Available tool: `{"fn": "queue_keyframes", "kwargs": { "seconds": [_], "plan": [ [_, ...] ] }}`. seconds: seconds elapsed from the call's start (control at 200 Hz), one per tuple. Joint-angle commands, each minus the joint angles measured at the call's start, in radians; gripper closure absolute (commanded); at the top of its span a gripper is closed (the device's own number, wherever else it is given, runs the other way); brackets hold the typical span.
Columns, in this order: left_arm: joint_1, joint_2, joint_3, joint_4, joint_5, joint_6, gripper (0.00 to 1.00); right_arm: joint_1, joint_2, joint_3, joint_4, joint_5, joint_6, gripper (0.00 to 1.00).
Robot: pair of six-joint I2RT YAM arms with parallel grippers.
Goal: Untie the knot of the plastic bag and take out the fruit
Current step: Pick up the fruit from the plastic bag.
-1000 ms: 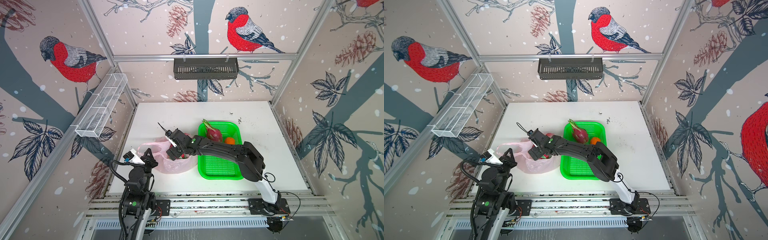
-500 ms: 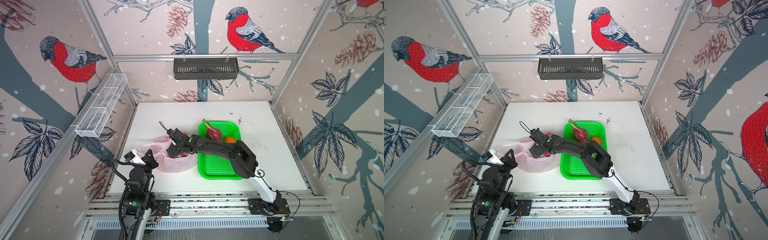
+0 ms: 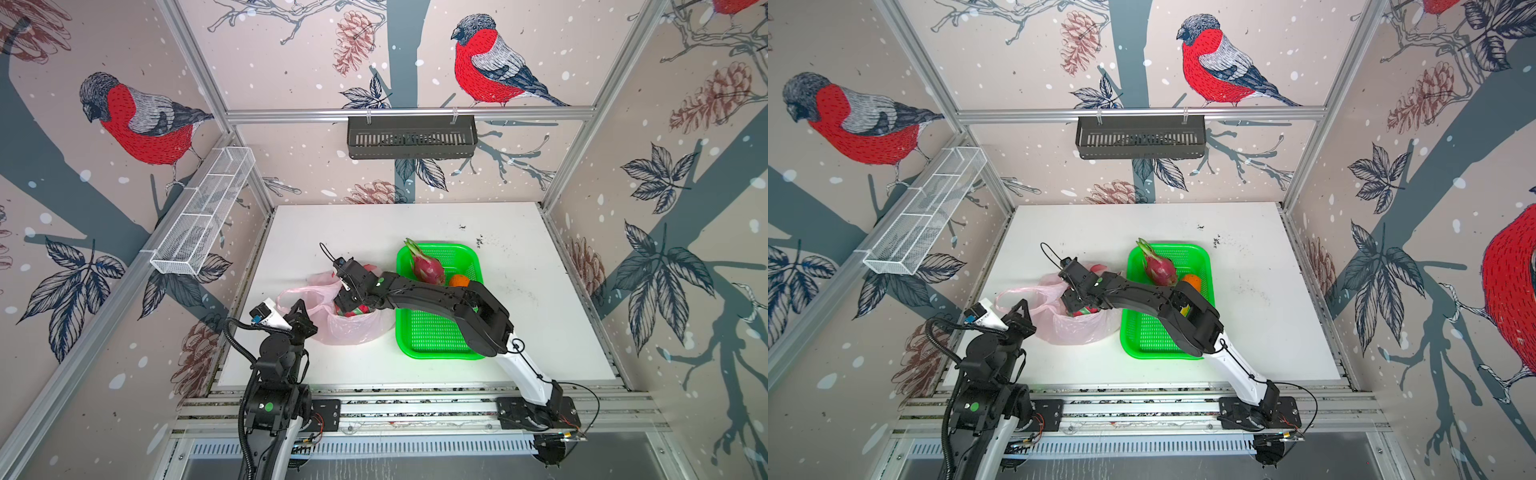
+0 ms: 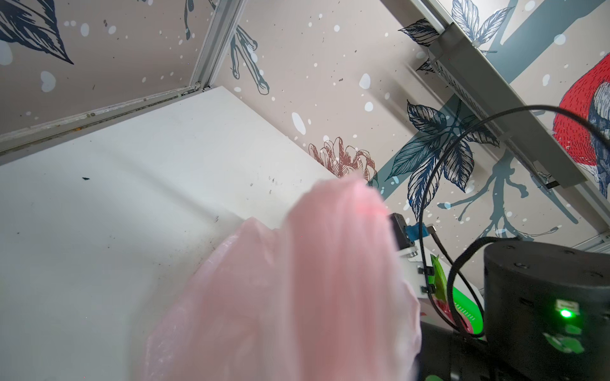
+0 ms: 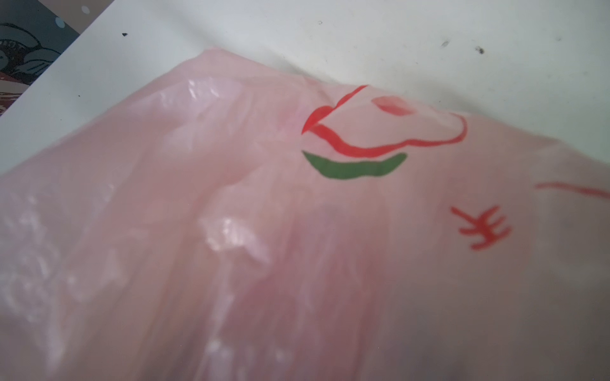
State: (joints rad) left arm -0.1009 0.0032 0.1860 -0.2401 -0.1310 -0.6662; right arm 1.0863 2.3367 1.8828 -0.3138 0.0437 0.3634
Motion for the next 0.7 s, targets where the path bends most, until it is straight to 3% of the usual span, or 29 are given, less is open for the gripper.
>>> {"fn": "queue_keyframes", "kwargs": {
  "seconds": [0.0,0.08,0.2,0.696],
  "plan": [
    [0.0,-0.002,-0.005,0.023,-0.011,-0.012,1.0,0.003,-0.018,-0.017,-0.046,0.011,0.004,0.51],
    [0.001,-0.002,-0.012,0.035,-0.021,-0.01,1.0,0.002,-0.042,-0.031,-0.045,0.013,0.002,0.6],
    [0.001,-0.003,-0.017,0.055,-0.038,-0.001,1.0,0.004,-0.082,-0.061,-0.041,0.019,0.003,0.65],
    [0.001,-0.003,-0.015,0.066,-0.065,0.011,1.0,-0.012,-0.218,-0.199,0.005,0.043,0.021,0.72]
  ]
}}
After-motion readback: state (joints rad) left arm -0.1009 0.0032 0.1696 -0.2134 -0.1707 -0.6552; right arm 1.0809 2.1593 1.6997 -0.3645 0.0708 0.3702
